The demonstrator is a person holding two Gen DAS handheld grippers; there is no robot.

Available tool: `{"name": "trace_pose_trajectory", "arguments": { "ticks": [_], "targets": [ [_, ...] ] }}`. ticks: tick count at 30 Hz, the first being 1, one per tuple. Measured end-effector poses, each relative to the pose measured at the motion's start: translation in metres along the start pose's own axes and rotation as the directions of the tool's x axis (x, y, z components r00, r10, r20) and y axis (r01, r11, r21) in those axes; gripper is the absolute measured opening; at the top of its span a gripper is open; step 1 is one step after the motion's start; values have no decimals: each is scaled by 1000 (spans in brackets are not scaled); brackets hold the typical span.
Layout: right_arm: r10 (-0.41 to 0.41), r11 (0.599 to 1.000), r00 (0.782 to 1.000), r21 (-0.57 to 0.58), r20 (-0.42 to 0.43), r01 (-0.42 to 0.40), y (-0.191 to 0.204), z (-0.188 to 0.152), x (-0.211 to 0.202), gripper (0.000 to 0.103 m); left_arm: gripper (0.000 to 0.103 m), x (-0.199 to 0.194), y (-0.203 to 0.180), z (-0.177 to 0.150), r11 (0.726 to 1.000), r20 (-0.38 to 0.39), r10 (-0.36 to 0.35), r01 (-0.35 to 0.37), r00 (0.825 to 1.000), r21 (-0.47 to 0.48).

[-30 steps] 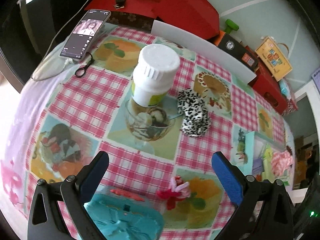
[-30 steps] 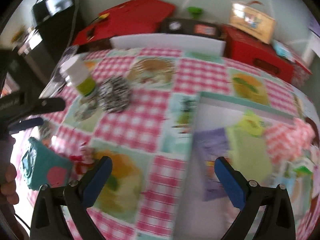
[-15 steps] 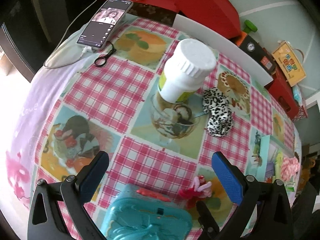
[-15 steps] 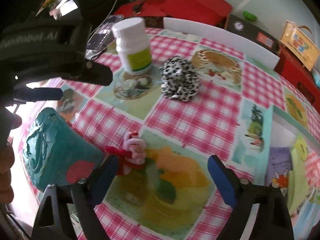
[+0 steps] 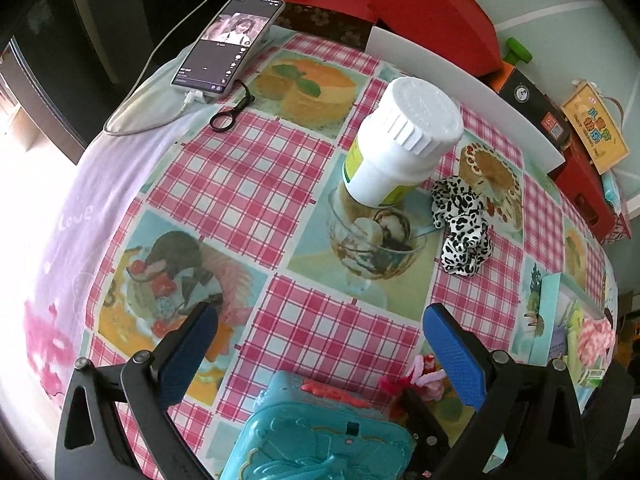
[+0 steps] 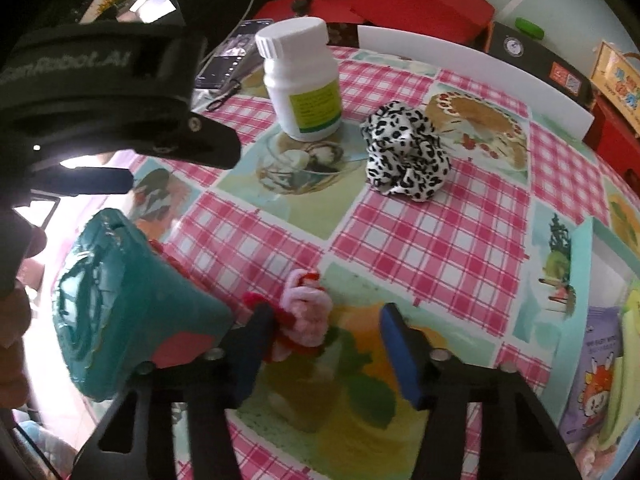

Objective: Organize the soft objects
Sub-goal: 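Grasp the red-pink plush toy with the right tool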

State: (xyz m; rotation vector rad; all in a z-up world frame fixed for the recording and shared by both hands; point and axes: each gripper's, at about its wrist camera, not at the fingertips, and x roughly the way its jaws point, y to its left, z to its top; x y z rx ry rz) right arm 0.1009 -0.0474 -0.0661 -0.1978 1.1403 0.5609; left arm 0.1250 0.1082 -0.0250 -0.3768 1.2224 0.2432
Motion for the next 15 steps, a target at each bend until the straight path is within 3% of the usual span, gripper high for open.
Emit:
{"name": "trace_pose_trajectory", "arguments": {
  "ticks": [6,15],
  "targets": [
    [55,998,998,0,-5,-55,4,-2,-2,32,102,0,-5,-1,1000,-1,-7,7,1000,11],
    [83,996,997,17,-3,-83,1,-3,-7,25,102,1,-7,-2,1000,3,-8,8,1000,19]
  ]
}}
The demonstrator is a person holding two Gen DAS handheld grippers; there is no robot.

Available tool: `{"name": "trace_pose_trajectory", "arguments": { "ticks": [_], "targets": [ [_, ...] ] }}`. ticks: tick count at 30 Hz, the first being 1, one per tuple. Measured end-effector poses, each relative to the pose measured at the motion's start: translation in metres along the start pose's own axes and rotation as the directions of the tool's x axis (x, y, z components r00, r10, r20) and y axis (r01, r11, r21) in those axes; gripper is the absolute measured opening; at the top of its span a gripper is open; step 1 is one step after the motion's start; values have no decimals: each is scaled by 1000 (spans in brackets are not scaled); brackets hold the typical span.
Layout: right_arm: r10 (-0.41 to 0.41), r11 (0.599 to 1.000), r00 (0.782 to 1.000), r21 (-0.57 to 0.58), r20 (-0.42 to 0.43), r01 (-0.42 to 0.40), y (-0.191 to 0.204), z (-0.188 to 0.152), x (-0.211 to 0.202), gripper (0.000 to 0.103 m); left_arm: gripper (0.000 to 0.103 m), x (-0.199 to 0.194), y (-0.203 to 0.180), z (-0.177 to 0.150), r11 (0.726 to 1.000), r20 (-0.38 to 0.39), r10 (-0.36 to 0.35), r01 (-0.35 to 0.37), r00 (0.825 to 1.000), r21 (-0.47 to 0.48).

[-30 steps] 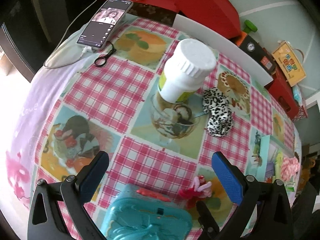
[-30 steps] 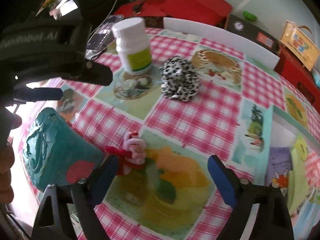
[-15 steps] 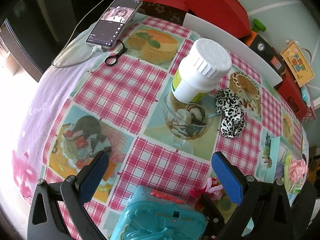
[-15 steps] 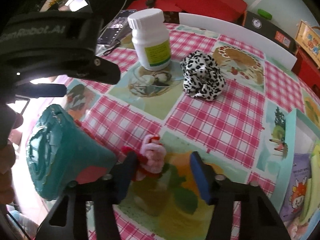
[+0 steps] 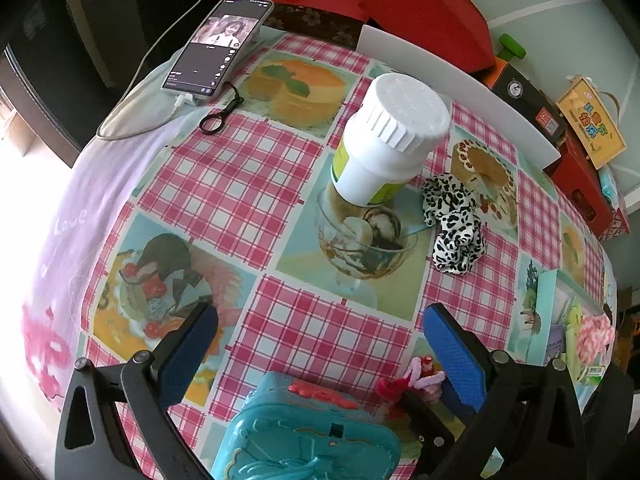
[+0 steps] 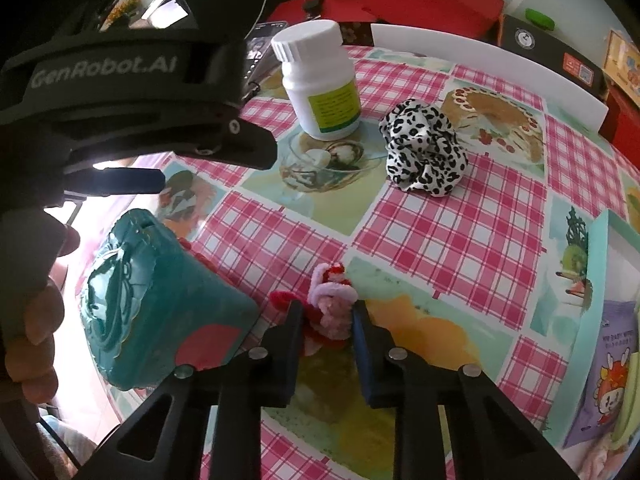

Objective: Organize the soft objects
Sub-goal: 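Grasp the red-pink plush toy with the right tool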

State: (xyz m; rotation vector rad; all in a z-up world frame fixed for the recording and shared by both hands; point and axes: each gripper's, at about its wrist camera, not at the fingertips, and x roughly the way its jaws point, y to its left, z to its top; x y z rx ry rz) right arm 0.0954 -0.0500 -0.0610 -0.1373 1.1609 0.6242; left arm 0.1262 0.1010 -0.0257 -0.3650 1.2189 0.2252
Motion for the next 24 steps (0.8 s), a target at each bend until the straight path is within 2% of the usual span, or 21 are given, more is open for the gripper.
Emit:
{"name": "trace_pose_trajectory", "arguments": {
  "ticks": [9,18,24],
  "targets": [
    [-23,997,1000,69,21,21,-24,2,-9,25,102,0,-8,1,1000,9,-17,16,1000,21],
    [-49,992,998,116,37,44,-44,5,-23,25,102,-1,-33,2,997,33,-52,49,998,67],
    [-12,991,1000,132,19,10,-50,3,-17,25,102,2,-40,2,996,31,-44,42,999,78]
  ]
}}
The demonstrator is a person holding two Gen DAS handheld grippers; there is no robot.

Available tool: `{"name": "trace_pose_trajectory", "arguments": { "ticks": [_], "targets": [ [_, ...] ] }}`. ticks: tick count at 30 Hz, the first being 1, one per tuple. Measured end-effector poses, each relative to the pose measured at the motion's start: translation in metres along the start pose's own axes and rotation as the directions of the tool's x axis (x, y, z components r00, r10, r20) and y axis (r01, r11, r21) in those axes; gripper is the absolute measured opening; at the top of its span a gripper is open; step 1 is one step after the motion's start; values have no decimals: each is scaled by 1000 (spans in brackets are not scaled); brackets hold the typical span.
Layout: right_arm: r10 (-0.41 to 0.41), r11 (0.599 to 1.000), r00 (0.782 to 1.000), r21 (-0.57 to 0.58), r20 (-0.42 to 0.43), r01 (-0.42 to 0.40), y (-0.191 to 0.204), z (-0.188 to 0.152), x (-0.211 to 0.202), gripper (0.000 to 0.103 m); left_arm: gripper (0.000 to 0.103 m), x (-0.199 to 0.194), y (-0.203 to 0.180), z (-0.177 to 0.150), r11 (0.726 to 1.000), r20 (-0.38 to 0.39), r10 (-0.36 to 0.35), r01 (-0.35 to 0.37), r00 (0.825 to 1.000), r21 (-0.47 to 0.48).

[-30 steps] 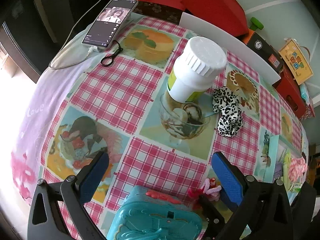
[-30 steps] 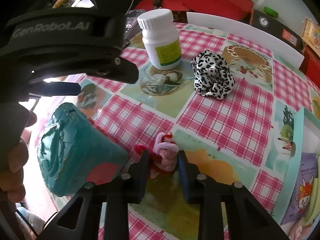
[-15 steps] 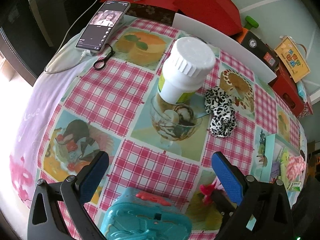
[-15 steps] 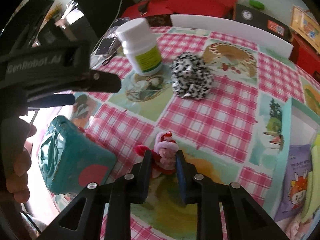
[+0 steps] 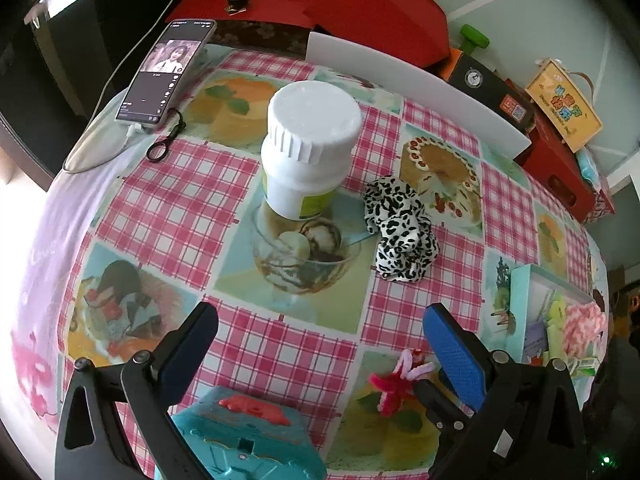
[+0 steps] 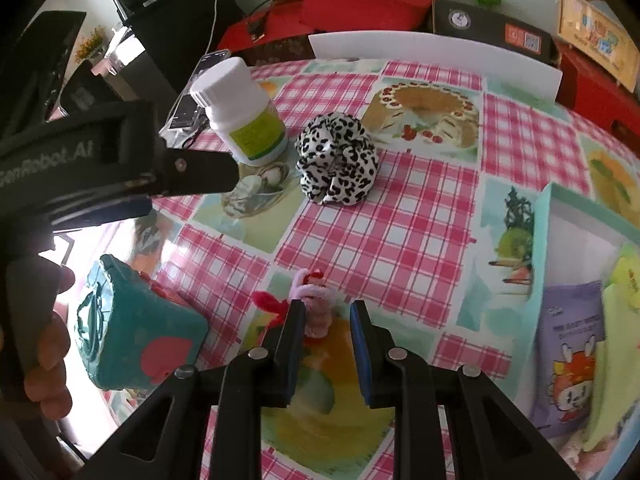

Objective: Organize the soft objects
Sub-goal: 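Grasp the red-pink plush toy with the right tool, then grasp the leopard scrunchie with the left tool while the right tool holds the plush toy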

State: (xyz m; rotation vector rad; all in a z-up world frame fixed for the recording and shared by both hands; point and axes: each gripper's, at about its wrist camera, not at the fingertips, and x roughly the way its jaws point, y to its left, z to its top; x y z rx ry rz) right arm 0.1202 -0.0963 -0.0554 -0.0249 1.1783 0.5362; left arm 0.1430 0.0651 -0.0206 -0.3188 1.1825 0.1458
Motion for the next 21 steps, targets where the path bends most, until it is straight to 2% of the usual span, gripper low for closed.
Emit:
{"name": "trace_pose_trajectory", "arguments": {
  "ticks": [5,6,7,9,13,21],
  "targets": [
    [9,1000,999,-22,37,-8,5,2,-6,28,102,5,6,-1,999,-13,32,-32,999,-18],
    [12,1000,999,-25,40,-11,7,2,-7,34,102,5,8,-1,999,-15,34,-34,999,-22],
    [14,1000,999,-29,38,-13,8,3,-6,48,102,5,9,-1,999,-15,36,-37,999,-25],
    [1,999,999,-41,35,0,12,3,-3,64,102,5,12,-1,999,-15,43,-44,999,-28],
    [-23,996,1000,-84,18,24,22,1,6,64,102,5,19,0,997,-17,69,-70,997,-39],
    [-116,976,993,-183,3,115,36,-4,26,64,102,6,21,0,997,-22,65,-66,998,-42]
  ]
}}
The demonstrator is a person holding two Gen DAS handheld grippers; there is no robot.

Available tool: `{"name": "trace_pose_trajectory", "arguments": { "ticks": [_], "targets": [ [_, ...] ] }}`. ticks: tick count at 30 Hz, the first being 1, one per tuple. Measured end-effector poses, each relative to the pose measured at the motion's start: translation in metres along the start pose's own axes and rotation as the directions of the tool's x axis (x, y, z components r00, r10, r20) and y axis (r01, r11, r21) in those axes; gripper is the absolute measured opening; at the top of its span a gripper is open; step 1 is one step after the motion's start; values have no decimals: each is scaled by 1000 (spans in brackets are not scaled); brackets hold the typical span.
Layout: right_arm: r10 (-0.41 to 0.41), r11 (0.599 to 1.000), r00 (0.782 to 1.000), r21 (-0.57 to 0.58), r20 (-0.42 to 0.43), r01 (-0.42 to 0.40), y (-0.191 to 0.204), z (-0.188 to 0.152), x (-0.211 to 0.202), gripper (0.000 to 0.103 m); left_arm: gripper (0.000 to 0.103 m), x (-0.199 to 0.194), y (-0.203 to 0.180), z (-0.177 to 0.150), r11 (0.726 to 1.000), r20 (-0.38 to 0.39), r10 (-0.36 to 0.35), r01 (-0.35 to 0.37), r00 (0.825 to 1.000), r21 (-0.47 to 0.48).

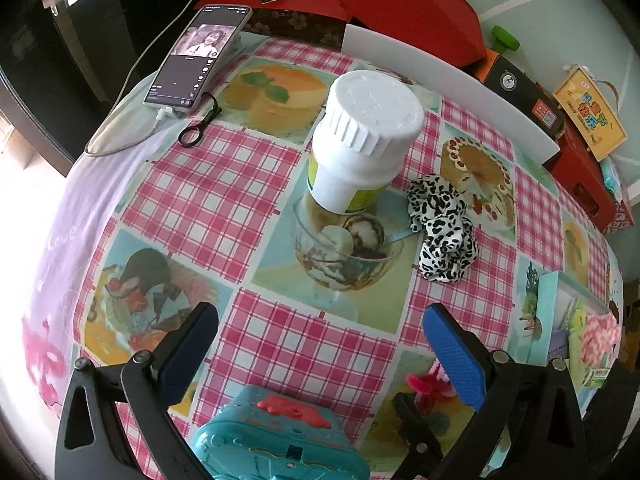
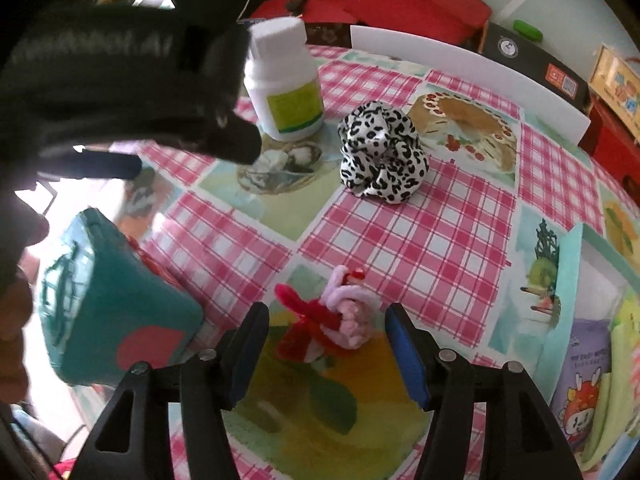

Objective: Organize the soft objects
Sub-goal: 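Grasp the leopard scrunchie with the left tool while the right tool holds the plush toy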

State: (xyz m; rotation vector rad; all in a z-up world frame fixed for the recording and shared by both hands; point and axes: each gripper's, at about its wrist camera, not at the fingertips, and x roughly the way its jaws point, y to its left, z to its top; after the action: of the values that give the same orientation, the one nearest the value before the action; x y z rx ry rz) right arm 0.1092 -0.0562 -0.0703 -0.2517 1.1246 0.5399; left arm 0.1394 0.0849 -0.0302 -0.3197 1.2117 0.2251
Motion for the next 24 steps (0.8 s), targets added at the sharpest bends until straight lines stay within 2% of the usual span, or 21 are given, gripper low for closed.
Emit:
{"name": "trace_pose_trajectory", "arguments": {
  "ticks": [2,4,7,24],
  "targets": [
    [-22,1000,1000,-11,2,22,0,-1,0,62,102,1,-1,0,1000,-1,-2,2,1000,3],
    [-27,1000,1000,-11,4,27,-1,-1,-1,51,102,1,-2,0,1000,-2,-2,2,1000,4],
    [-18,1000,1000,-1,3,18,-4,-2,-3,42,102,1,-3,-1,1000,-1,-2,2,1000,4],
    [-17,997,1000,79,2,17,-31,-3,-10,36,102,-1,-24,0,999,10,-23,23,1000,47]
  ]
}}
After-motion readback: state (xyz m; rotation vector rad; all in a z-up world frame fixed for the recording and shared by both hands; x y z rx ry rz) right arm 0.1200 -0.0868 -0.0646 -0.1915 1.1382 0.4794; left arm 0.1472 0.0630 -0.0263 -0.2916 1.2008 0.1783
